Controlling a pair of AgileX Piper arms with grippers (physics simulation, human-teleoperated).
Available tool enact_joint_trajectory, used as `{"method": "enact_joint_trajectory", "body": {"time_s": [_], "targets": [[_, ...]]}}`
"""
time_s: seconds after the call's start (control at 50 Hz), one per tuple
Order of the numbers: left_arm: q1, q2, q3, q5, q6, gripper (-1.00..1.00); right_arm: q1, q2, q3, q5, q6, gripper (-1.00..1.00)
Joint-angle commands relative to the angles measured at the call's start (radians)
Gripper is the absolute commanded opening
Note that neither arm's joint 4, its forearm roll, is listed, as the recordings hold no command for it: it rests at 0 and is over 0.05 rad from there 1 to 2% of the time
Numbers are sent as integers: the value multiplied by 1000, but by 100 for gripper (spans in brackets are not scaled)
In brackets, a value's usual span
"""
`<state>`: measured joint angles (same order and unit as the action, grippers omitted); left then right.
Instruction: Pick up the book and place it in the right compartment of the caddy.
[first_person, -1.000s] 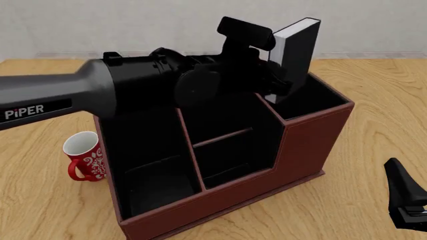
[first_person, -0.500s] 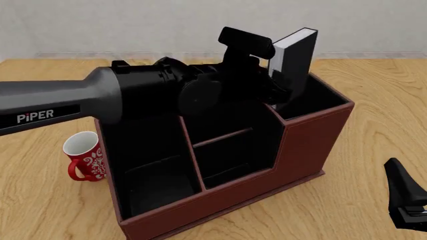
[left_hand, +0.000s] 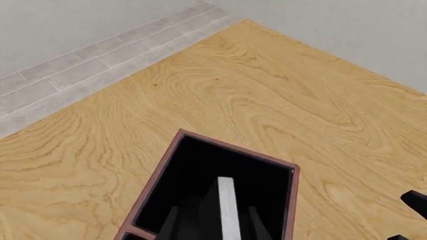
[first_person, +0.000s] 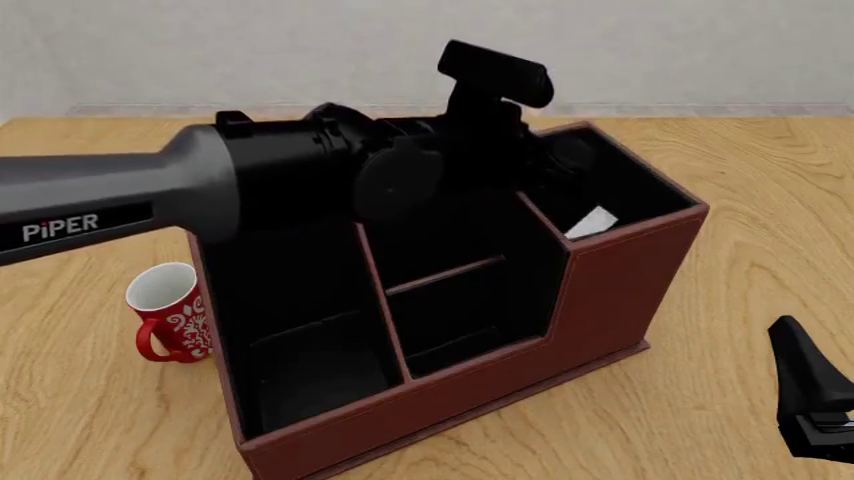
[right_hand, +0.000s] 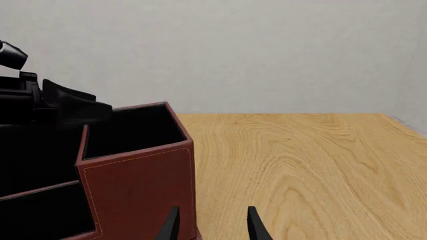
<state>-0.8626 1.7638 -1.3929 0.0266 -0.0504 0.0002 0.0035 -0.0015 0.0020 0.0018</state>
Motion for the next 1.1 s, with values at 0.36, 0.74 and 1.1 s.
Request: {"method": "enact_joint_trajectory", "body": {"time_s": [0.36, 0.74, 1.1], "targets": [[-16, -71, -41, 72, -74, 100, 0, 0, 0, 0, 0, 100], [-27, -152, -15, 93, -17, 100, 0, 0, 0, 0, 0, 100], [-31, -190, 3, 93, 7, 100, 0, 0, 0, 0, 0, 100]]}}
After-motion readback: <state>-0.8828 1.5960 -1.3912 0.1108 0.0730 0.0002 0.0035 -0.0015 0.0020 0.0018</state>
